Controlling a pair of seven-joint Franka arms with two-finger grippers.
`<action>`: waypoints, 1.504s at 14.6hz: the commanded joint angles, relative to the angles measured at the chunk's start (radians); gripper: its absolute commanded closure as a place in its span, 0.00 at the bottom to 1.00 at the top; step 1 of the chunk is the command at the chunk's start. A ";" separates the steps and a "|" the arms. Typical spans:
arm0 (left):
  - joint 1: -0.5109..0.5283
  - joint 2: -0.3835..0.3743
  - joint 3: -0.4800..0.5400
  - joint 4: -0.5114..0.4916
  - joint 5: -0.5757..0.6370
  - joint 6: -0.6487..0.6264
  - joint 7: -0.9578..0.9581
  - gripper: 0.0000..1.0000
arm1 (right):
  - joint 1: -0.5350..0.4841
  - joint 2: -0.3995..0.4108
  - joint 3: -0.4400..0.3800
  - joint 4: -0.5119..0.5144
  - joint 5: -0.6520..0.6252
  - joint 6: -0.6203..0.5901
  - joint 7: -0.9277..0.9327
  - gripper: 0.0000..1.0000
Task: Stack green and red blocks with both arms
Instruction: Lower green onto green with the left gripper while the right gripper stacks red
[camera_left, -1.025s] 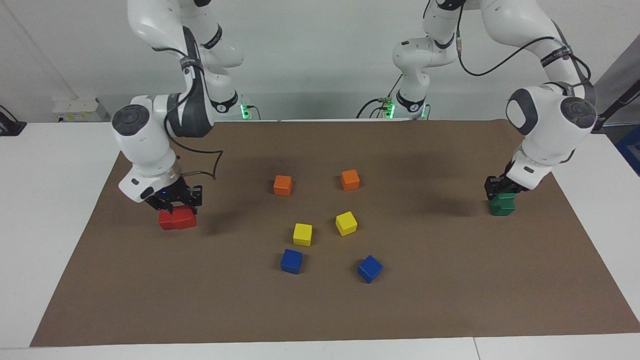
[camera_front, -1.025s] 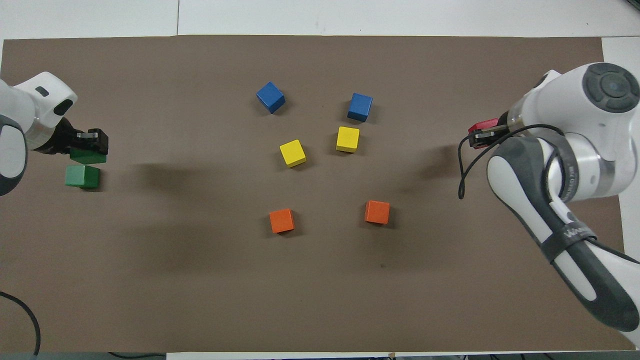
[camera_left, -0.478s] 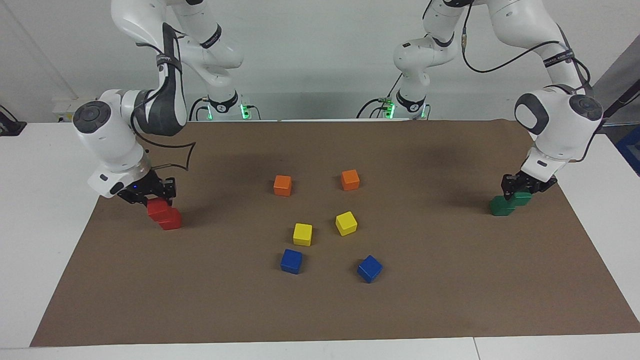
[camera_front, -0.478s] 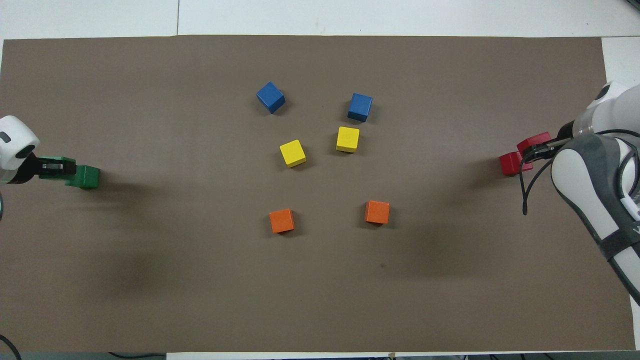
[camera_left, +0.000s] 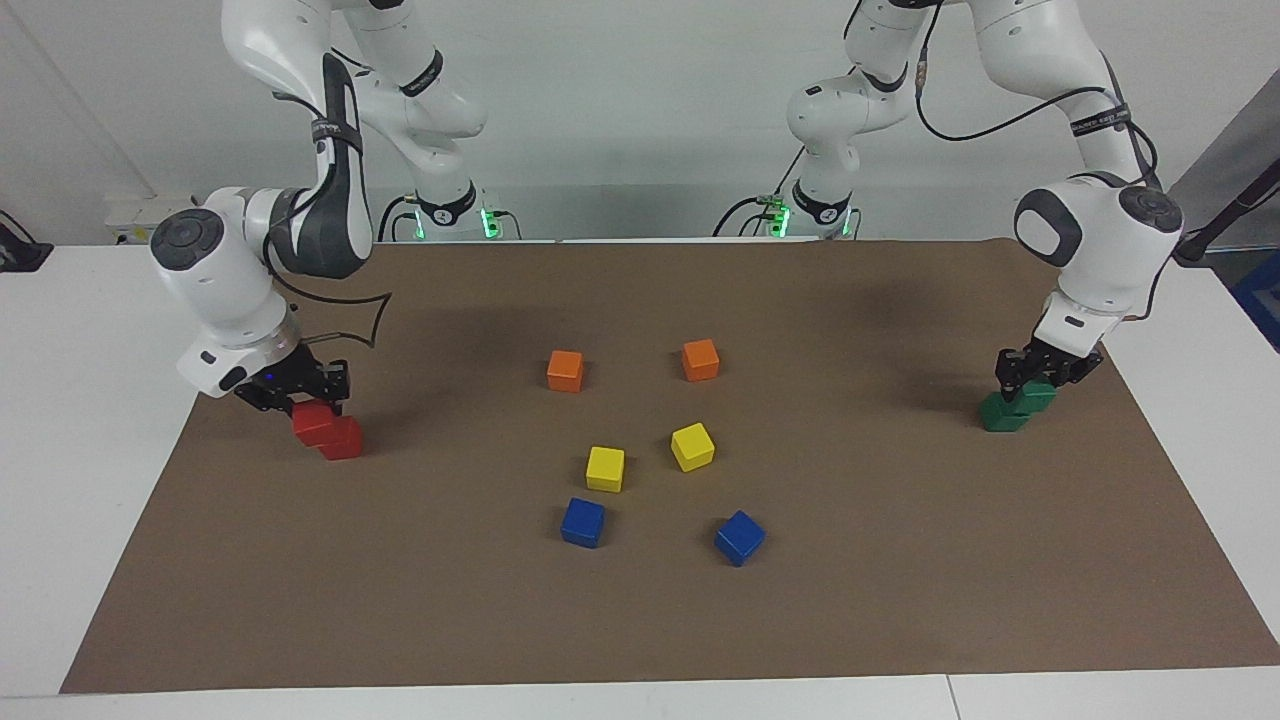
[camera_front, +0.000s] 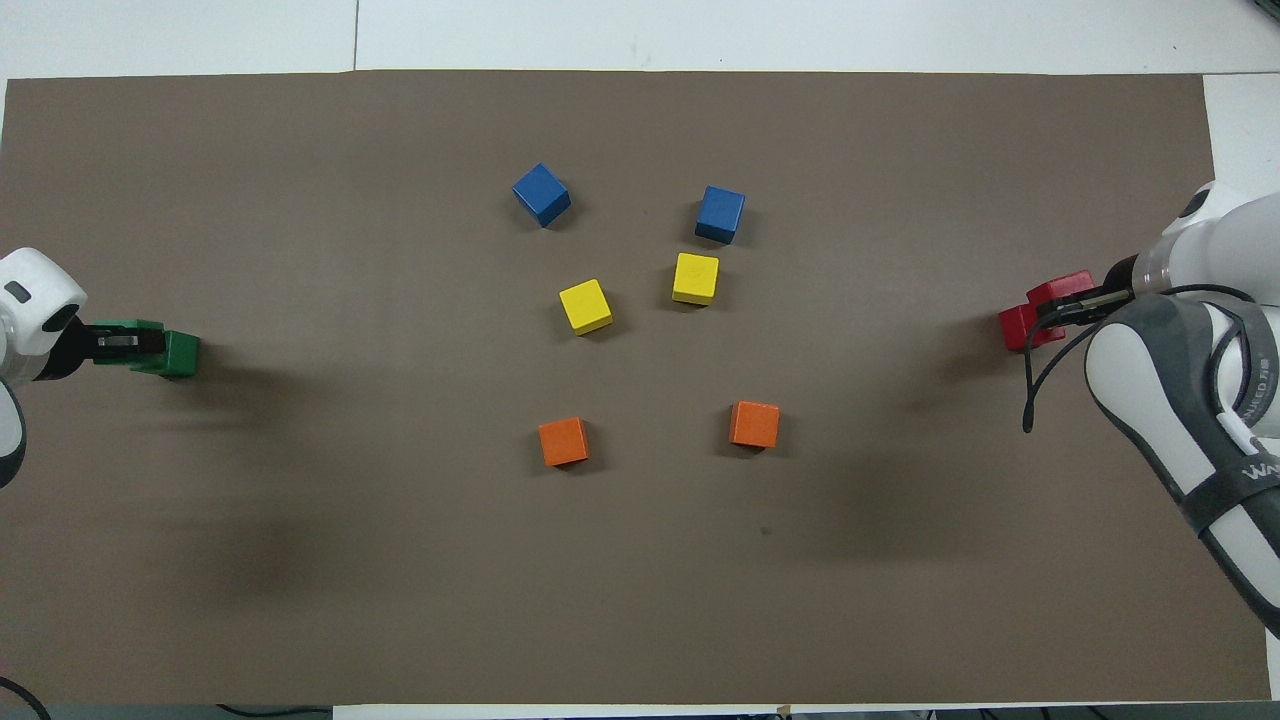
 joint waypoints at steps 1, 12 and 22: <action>0.019 -0.016 -0.011 -0.031 -0.061 0.033 0.015 1.00 | -0.019 -0.033 0.009 -0.049 0.012 0.034 0.020 1.00; 0.022 0.040 -0.009 0.007 -0.072 0.041 0.022 1.00 | -0.019 -0.045 0.009 -0.098 0.012 0.059 0.070 1.00; 0.002 0.075 -0.008 0.098 -0.005 -0.064 0.011 1.00 | -0.016 -0.045 0.009 -0.102 0.011 0.060 0.066 1.00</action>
